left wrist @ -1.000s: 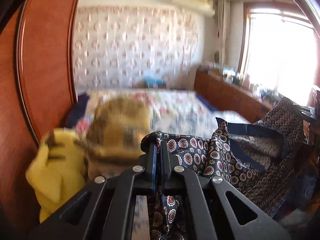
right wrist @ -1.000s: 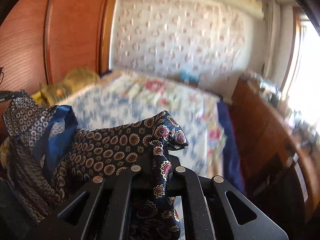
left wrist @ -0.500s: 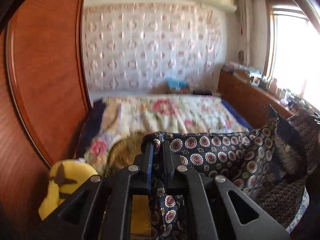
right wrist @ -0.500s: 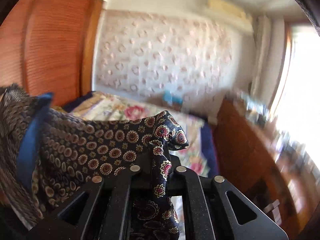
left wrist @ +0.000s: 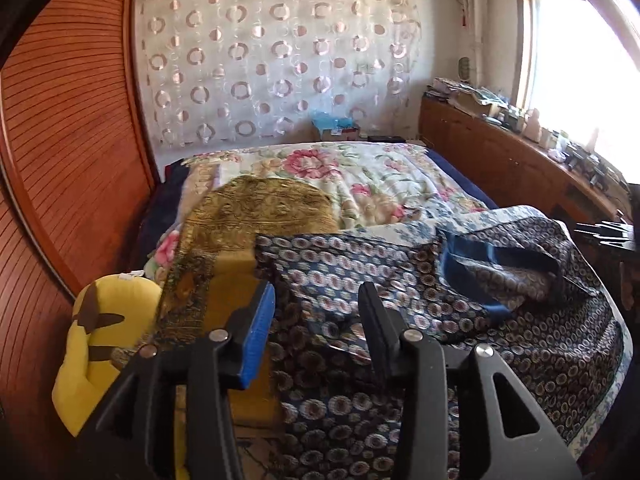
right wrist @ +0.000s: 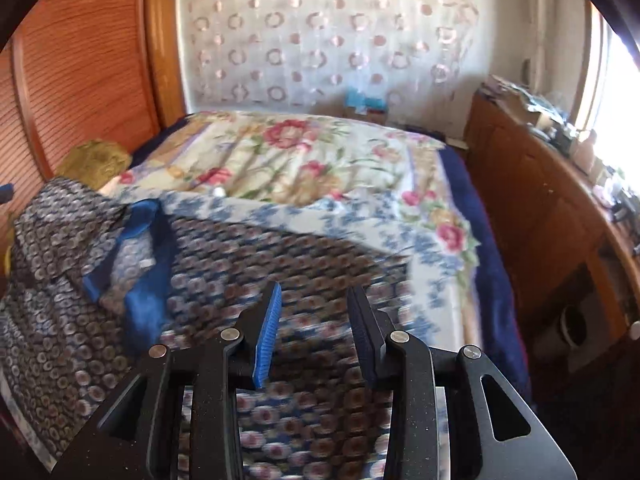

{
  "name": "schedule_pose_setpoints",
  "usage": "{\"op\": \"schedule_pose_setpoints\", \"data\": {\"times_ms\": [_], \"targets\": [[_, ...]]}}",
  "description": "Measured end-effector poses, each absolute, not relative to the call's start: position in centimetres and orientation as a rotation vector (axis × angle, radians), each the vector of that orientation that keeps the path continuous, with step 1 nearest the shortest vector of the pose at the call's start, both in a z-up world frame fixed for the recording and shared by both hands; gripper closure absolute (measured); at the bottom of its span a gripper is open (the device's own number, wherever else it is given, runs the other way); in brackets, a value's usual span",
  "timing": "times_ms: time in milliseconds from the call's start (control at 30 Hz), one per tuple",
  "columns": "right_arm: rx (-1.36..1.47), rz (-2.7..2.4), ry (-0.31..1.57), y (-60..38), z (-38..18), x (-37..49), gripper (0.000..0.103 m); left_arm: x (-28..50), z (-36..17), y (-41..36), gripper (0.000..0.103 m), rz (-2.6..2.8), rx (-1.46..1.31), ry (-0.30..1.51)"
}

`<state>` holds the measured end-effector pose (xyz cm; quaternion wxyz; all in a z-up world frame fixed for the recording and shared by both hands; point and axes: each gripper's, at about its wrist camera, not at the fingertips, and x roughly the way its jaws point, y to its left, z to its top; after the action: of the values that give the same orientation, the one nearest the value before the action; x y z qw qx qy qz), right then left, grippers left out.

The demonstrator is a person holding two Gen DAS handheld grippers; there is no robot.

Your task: Fold small clothes

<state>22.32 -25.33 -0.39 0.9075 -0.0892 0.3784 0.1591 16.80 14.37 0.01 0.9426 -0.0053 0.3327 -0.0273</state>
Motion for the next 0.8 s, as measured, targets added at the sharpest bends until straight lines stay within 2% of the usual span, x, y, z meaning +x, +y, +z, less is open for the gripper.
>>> {"op": "schedule_pose_setpoints", "data": {"times_ms": [233,633,700,733,800], "targets": [[-0.150,0.473,0.803,-20.3,-1.9,20.9,0.065,16.0,-1.4,10.8,0.061,-0.137,-0.020,0.688],[-0.158,0.551,0.860,-15.0,-4.8,21.0,0.066,12.1,-3.8,7.9,0.061,-0.206,-0.040,0.706],[-0.159,0.560,0.861,-14.6,-4.9,21.1,0.084,11.7,-4.2,7.5,0.061,-0.212,-0.034,0.712],[-0.163,0.564,0.859,-14.5,-4.9,20.9,0.098,11.5,-4.4,7.3,0.061,-0.218,-0.031,0.714],[-0.164,0.591,0.829,-14.3,-4.7,20.1,0.101,11.0,-4.5,7.2,0.061,-0.225,-0.029,0.701]]}}
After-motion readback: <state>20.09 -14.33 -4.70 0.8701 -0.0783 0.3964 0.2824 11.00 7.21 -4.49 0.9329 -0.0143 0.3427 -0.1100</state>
